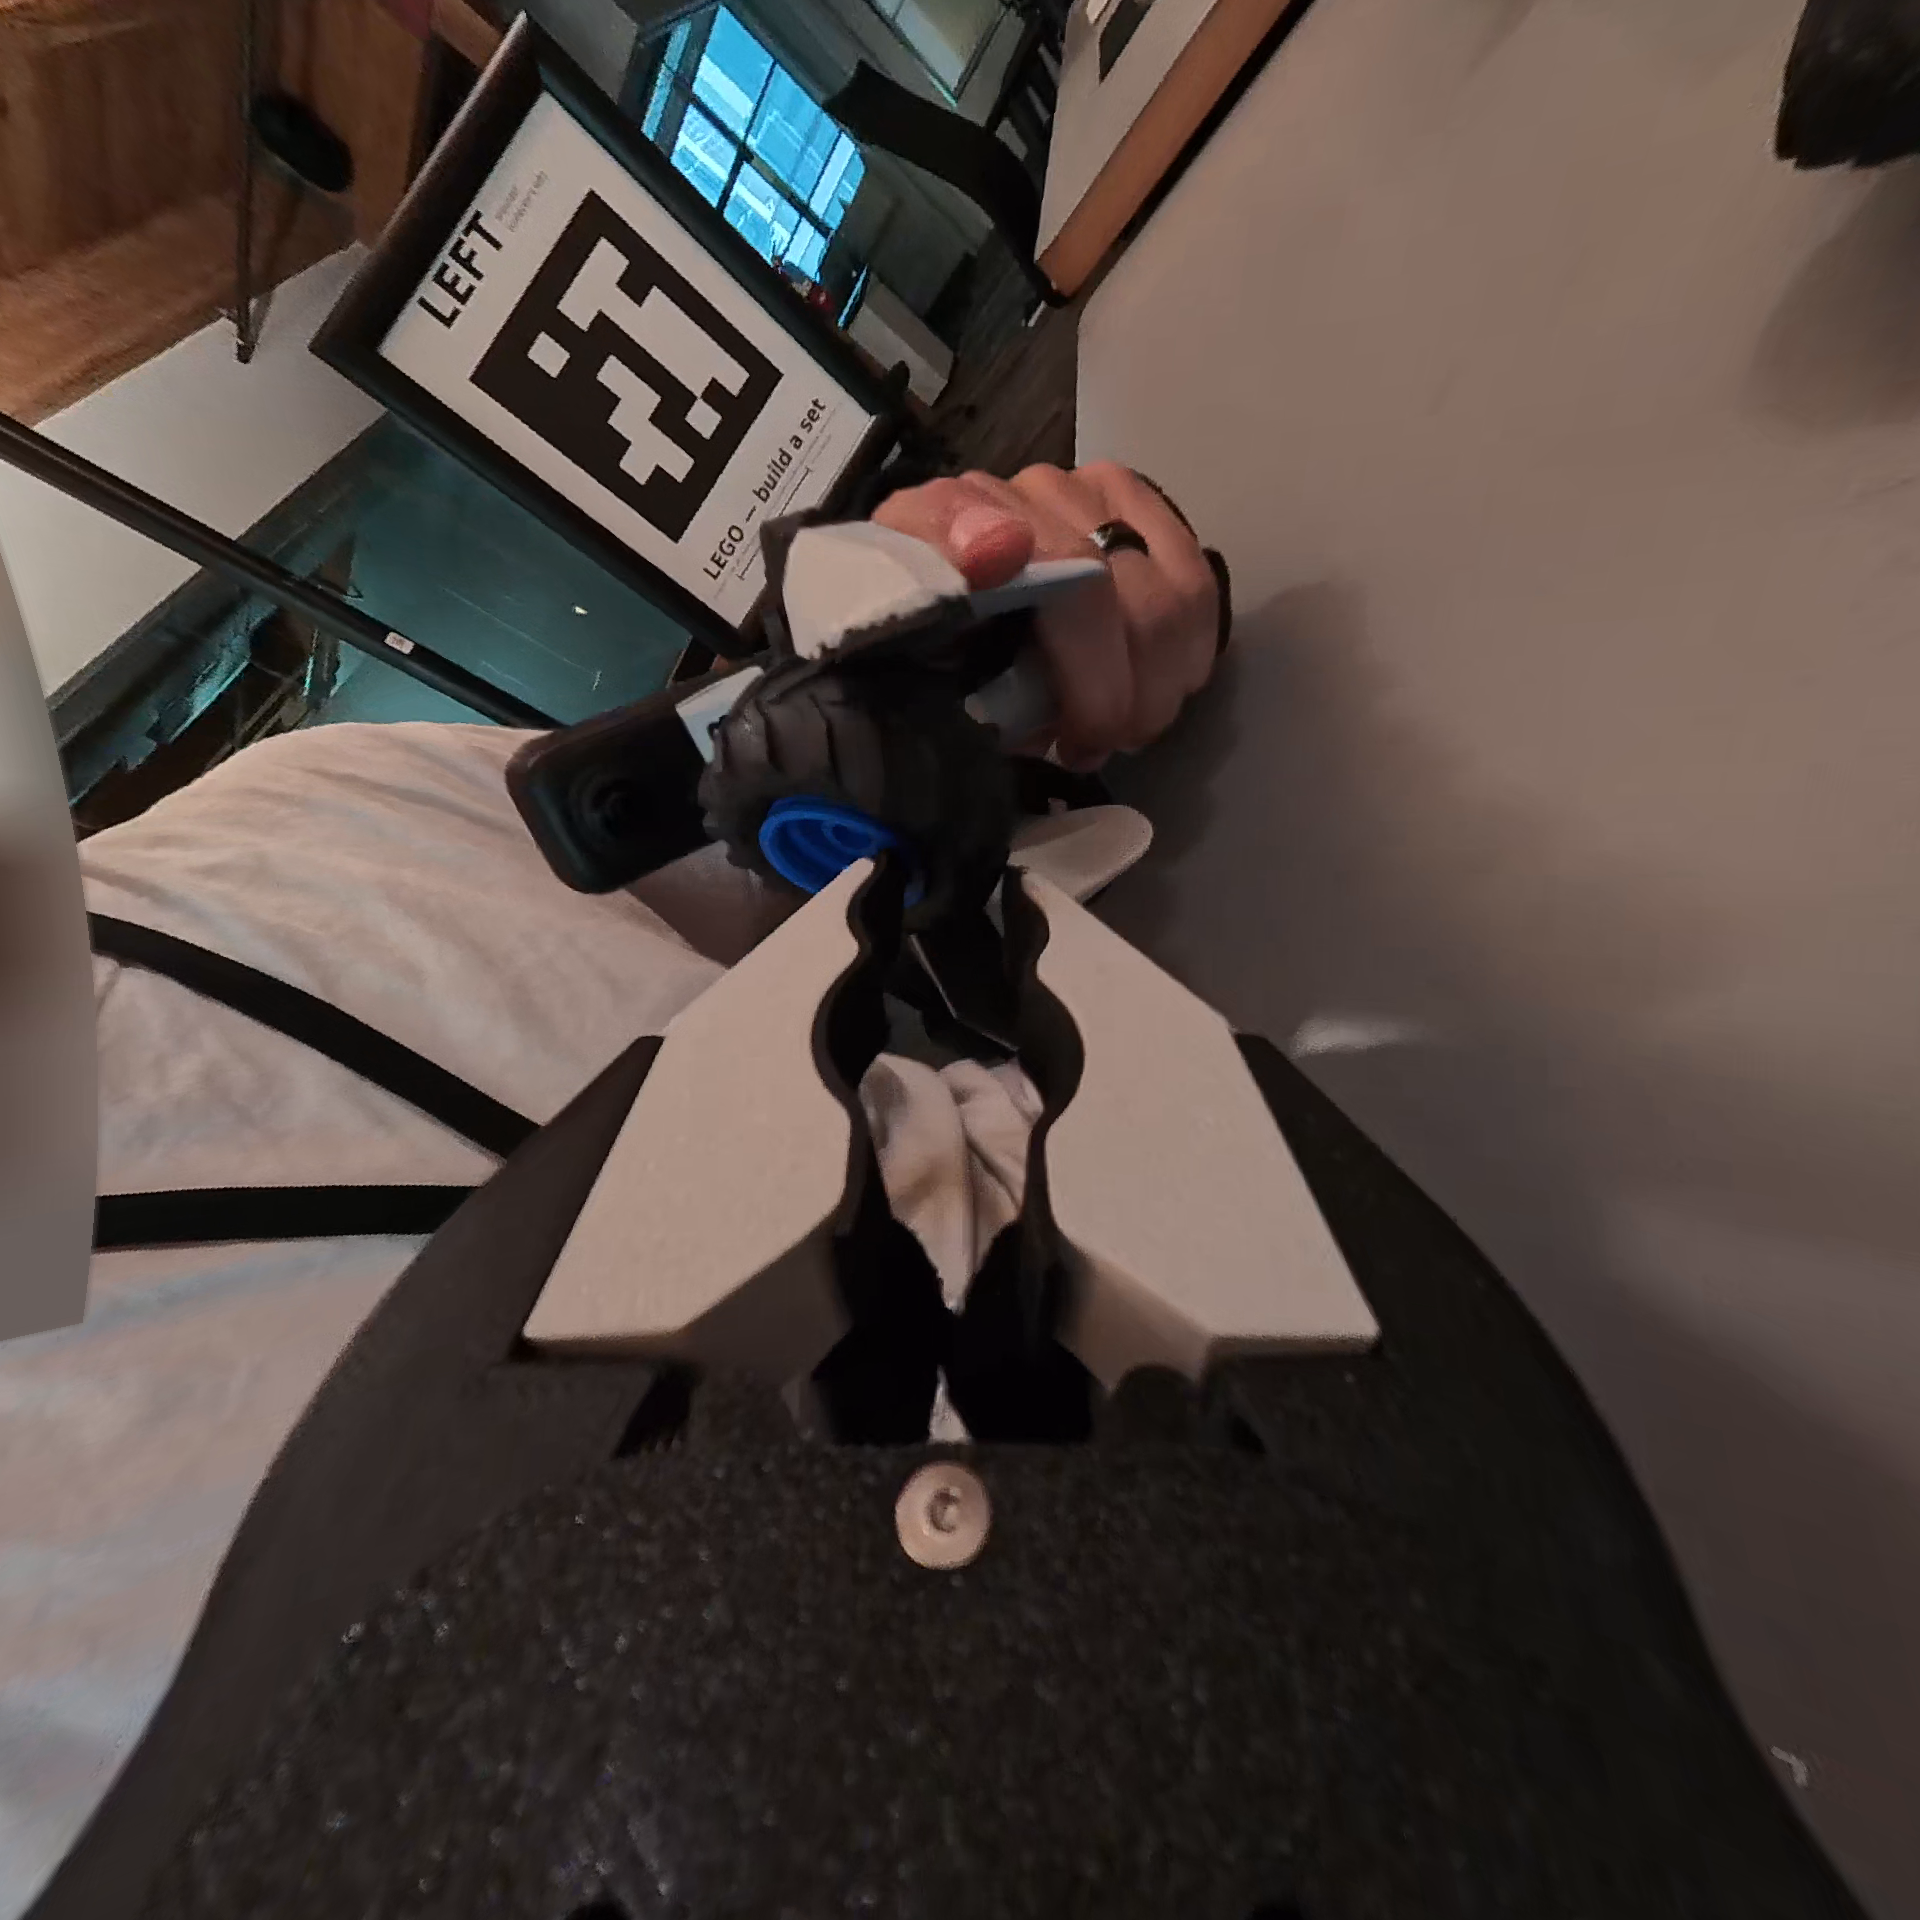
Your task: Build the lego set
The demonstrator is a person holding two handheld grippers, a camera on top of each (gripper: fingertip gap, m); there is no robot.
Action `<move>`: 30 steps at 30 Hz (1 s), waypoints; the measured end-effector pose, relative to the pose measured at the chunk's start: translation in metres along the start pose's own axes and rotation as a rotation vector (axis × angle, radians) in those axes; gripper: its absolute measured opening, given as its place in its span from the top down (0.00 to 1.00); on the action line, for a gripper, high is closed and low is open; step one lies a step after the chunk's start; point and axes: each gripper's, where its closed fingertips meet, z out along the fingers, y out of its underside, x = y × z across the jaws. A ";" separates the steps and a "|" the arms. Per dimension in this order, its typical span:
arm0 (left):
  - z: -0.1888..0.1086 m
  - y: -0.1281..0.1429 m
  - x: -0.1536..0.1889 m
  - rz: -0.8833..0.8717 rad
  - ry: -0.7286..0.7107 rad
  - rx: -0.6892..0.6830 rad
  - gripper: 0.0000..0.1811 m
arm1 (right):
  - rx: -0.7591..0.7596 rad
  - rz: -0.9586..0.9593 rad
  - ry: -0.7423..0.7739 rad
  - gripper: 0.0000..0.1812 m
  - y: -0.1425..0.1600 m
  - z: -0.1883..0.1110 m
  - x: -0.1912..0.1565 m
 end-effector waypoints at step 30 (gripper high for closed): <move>-0.003 -0.003 0.027 0.017 0.127 0.001 0.64 | -0.088 -0.048 -0.022 0.83 0.017 0.008 -0.009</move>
